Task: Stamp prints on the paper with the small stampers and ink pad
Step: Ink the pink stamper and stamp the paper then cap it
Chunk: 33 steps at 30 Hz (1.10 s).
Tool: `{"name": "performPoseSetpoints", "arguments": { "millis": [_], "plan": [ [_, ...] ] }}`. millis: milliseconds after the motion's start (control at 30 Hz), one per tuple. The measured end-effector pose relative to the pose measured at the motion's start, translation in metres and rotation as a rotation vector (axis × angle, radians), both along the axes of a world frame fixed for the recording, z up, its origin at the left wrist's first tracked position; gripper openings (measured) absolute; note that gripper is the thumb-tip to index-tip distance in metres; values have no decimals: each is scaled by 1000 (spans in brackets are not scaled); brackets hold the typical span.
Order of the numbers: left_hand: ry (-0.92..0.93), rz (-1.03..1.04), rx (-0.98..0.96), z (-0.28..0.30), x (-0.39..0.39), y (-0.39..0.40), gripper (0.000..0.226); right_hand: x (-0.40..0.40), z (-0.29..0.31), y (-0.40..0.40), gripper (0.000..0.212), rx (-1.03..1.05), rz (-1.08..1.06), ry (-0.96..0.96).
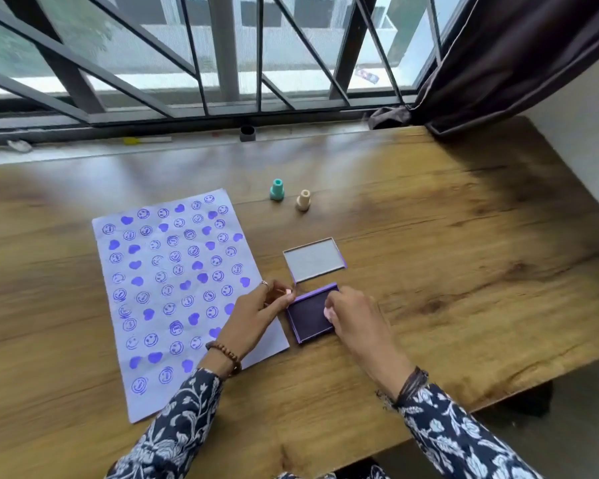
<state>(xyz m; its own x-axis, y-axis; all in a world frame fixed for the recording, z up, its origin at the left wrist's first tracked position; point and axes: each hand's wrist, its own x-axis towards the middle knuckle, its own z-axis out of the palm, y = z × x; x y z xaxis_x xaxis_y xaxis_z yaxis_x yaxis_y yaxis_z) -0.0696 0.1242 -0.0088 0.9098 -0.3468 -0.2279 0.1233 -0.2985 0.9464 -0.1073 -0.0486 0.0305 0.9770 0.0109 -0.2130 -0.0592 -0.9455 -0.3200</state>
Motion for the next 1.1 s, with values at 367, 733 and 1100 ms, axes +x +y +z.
{"name": "performPoseSetpoints", "arguments": {
  "millis": [367, 733, 1100],
  "plan": [
    [-121, 241, 25, 20, -3, 73, 6, 13, 13, 3, 7, 342, -335, 71],
    [-23, 73, 40, 1, -19, 114, 12, -55, -11, 118, 8, 292, -107, -184],
    [-12, 110, 5, -8, -16, 113, 17, -50, -11, 130, 33, 17, 35, -124]
  ]
}}
